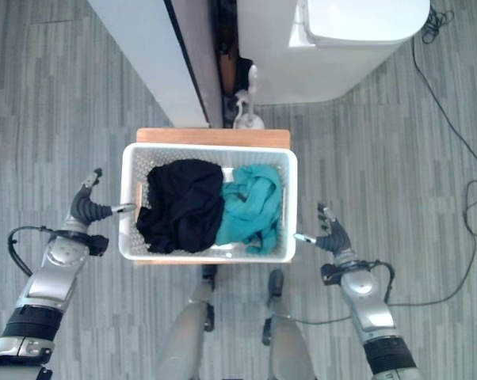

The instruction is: Grab the laundry basket,head to the washer,open it,put in the laundry and shut it.

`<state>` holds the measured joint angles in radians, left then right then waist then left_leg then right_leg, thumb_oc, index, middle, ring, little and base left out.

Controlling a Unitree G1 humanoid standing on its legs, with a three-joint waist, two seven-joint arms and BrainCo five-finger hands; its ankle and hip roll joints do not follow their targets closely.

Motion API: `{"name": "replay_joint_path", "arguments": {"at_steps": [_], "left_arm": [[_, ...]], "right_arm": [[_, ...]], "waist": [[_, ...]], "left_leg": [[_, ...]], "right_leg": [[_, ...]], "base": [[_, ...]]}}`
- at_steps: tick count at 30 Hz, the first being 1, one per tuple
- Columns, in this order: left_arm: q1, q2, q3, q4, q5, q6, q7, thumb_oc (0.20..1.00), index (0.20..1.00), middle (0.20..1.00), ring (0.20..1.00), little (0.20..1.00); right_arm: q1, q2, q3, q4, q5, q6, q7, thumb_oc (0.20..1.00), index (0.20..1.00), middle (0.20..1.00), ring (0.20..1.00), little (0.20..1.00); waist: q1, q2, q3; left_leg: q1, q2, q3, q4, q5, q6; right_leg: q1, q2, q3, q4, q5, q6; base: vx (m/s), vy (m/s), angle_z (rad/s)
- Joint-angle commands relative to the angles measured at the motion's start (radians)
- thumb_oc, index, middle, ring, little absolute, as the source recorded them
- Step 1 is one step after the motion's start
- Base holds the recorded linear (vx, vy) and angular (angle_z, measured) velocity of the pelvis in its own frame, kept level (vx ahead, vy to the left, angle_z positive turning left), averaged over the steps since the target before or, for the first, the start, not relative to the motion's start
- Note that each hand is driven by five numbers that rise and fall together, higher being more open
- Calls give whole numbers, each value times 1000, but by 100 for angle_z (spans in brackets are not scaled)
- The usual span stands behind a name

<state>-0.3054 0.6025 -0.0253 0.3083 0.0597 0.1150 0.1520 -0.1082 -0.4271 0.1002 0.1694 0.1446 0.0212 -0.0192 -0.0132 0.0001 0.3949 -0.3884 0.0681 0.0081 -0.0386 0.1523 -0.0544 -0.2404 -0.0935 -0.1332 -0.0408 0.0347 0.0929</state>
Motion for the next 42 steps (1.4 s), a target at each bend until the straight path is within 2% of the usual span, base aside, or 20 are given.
{"name": "replay_joint_path", "arguments": {"at_steps": [1,11,20,32,42], "left_arm": [[-34,13,22,50,36,-5,74,1000,1000,1000,1000,1000],[-91,23,-14,111,-3,-7,95,1000,1000,1000,1000,1000],[-88,8,-43,150,-38,7,95,1000,1000,1000,1000,1000],[-136,-15,-114,161,-117,7,89,1000,1000,1000,1000,1000],[-183,-17,-161,167,-157,-15,101,1000,1000,1000,1000,1000]], "right_arm": [[48,-36,4,-83,26,-31,-1,1000,1000,1000,1000,1000],[47,-41,25,-107,53,-38,-3,1000,1000,1000,1000,1000],[-30,-15,75,-89,73,-25,-29,1000,1000,1000,1000,1000],[-186,15,137,31,16,58,-114,1000,1000,1000,1000,1000],[-221,74,208,36,-21,80,-127,1000,1000,1000,1000,1000]], "waist": [[-5,-31,-64],[-15,-36,-37],[-5,-35,-19],[14,-24,-11],[20,-26,-2]], "left_leg": [[-10,55,-4,88,-109,-21],[-25,59,-2,101,-107,-22],[-46,55,-3,129,-117,-16],[-95,39,-21,155,-123,-6],[-154,22,-34,211,-149,4]], "right_leg": [[-145,-91,-13,139,0,16],[-155,-89,-9,134,10,16],[-169,-90,-2,138,16,15],[-195,-102,-8,148,20,13],[-218,-112,-6,154,27,15]], "base": [[-6,-9,-11],[-1,-1,-1],[3,1,-2],[2,5,1],[15,48,1]]}}
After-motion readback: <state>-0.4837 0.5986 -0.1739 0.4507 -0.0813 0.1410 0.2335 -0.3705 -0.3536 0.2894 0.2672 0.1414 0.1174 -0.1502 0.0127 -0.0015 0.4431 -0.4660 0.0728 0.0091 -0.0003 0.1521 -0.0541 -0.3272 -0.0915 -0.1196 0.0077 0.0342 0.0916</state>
